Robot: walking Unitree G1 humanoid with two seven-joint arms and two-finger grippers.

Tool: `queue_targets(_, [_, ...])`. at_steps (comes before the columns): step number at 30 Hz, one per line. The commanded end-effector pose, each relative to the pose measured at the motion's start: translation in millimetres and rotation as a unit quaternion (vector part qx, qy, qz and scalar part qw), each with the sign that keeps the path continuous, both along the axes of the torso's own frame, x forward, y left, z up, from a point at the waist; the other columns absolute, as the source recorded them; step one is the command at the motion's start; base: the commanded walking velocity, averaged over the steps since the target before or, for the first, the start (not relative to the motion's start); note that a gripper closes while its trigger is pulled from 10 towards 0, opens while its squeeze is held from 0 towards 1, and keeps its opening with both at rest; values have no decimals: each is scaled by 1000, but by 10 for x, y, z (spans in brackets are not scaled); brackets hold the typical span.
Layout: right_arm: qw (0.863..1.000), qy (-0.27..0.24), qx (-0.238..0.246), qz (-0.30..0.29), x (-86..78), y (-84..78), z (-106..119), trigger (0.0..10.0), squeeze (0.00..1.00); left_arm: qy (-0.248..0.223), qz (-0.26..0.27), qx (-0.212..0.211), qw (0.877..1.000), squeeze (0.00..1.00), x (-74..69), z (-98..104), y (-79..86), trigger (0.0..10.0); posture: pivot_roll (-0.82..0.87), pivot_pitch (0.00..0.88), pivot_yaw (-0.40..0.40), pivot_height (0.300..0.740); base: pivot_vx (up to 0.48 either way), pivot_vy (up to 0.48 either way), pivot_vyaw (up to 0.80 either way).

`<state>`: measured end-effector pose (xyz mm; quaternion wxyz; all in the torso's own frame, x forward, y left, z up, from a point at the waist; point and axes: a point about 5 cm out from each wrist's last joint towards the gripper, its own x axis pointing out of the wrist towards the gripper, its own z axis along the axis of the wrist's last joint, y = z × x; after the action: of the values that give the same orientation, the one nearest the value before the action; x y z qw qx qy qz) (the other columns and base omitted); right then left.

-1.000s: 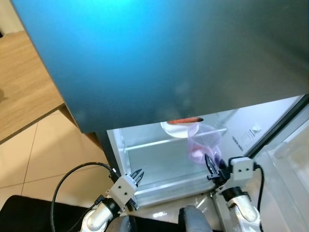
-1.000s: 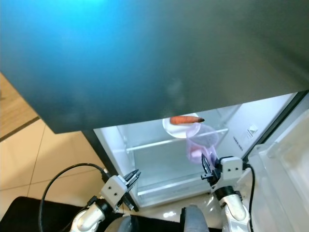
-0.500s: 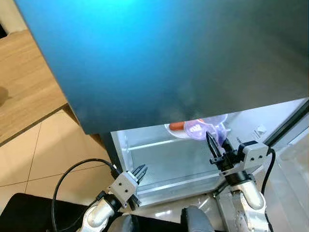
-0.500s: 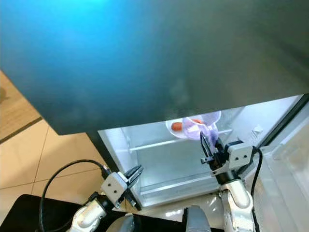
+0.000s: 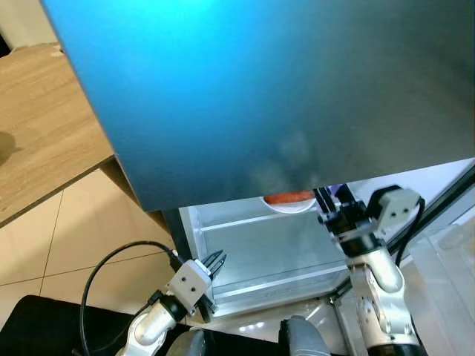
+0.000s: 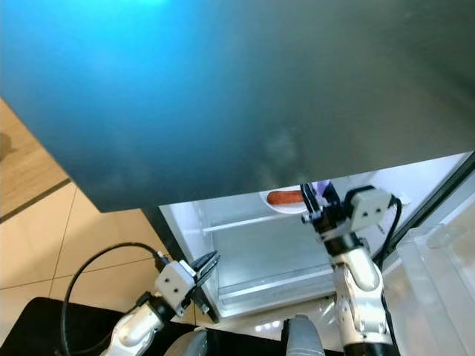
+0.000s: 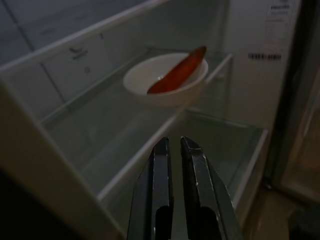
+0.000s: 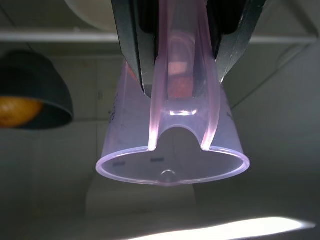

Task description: Restocking fridge

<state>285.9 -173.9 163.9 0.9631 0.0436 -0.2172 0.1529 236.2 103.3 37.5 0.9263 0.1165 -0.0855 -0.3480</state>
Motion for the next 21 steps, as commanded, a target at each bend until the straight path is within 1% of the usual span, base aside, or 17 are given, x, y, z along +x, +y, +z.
queue_targets(1, [1000, 20, -3, -4, 1, 6, -75, 10000, 0, 17, -6, -3, 1000, 0, -36, -49, -38, 10000, -119, 157, 42, 656, 0, 0, 0])
queue_targets(2, [1000, 27, -7, -8, 41, 3, -87, 10000, 0, 14, -13, -9, 1000, 0, -18, -24, -82, 10000, -114, 161, 40, 656, 0, 0, 0])
queue_targets(5, [999, 36, -9, -15, 89, -5, -96, 10000, 0, 11, -27, -12, 999, 0, -4, 2, -146, 10000, -113, 165, 40, 656, 0, 0, 0])
queue_targets(13, [999, 41, -8, -22, 118, -41, -80, 10000, 0, 12, -42, -10, 999, 0, -25, -4, -190, 10000, -108, 170, 42, 656, 0, 0, 0])
queue_targets(15, [999, 41, -5, -26, 78, -105, -77, 10000, 0, 15, -43, -9, 999, 0, -45, -18, -182, 10000, -110, 171, 43, 656, 0, 0, 0])
queue_targets(16, [999, 41, -5, -26, 78, -105, -77, 10000, 0, 15, -43, -9, 999, 0, -45, -18, -182, 10000, -110, 171, 43, 656, 0, 0, 0])
queue_targets(17, [999, 42, -2, -32, 39, -163, -84, 10000, 0, 17, -44, -9, 999, 0, -51, -24, -176, 10000, -115, 171, 44, 656, 0, 0, 0])
queue_targets(19, [998, 44, -1, -35, 25, -187, -91, 10000, 0, 18, -45, -9, 999, 0, -51, -25, -176, 10000, -115, 171, 44, 656, 0, 0, 0])
queue_targets(20, [998, 45, -3, -38, -24, -227, -108, 10000, 0, 20, -48, -9, 999, 0, -54, -29, -180, 10000, -116, 172, 45, 656, 0, 0, 0])
queue_targets(21, [998, 45, -3, -38, -24, -227, -108, 10000, 0, 20, -48, -9, 999, 0, -54, -29, -180, 10000, -116, 172, 45, 656, 0, 0, 0])
